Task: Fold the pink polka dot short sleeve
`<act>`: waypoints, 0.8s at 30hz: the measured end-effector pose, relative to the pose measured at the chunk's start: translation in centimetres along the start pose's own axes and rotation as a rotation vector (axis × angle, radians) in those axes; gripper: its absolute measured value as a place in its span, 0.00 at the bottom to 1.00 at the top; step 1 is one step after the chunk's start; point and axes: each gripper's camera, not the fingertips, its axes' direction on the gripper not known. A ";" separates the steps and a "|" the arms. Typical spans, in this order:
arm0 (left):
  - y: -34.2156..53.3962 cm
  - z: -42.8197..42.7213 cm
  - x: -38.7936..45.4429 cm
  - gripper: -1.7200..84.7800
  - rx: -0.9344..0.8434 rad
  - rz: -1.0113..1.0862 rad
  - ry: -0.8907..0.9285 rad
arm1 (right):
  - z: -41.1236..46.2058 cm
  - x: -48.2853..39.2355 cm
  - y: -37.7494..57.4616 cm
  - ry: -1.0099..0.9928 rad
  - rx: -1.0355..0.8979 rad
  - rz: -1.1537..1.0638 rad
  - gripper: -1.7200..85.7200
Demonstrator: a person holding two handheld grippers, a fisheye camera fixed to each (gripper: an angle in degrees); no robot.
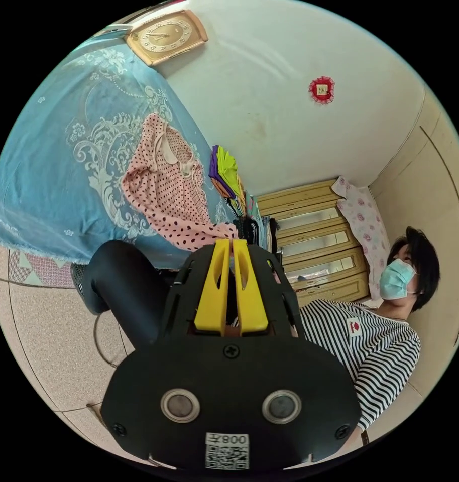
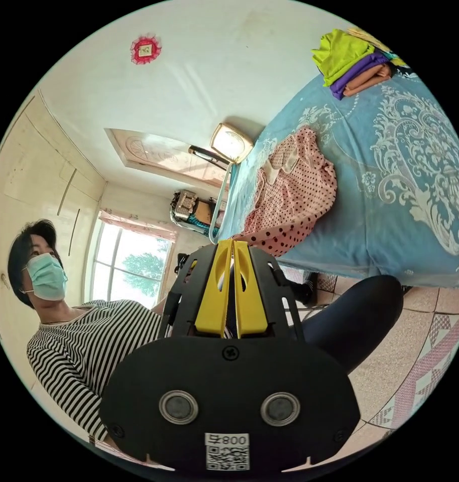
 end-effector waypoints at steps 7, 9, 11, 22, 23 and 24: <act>-12.2 2.6 0.8 0.03 0.015 0.057 -0.056 | 2.5 -1.0 -13.9 0.066 0.014 -0.073 0.02; -16.7 3.9 0.5 0.03 0.016 0.053 -0.073 | 3.3 -0.9 -17.6 0.076 0.023 -0.075 0.02; -19.9 4.9 0.2 0.03 0.019 0.043 -0.074 | 4.6 -0.6 -22.5 0.095 0.024 -0.076 0.02; -37.2 12.0 -4.8 0.03 0.000 -0.058 -0.190 | 13.0 3.6 -42.1 0.210 -0.058 -0.015 0.02; -38.8 12.8 -5.4 0.03 0.000 -0.067 -0.200 | 14.0 4.2 -43.9 0.217 -0.066 -0.007 0.02; -40.3 13.5 -5.9 0.03 0.003 -0.077 -0.217 | 14.6 4.5 -44.8 0.221 -0.071 -0.002 0.02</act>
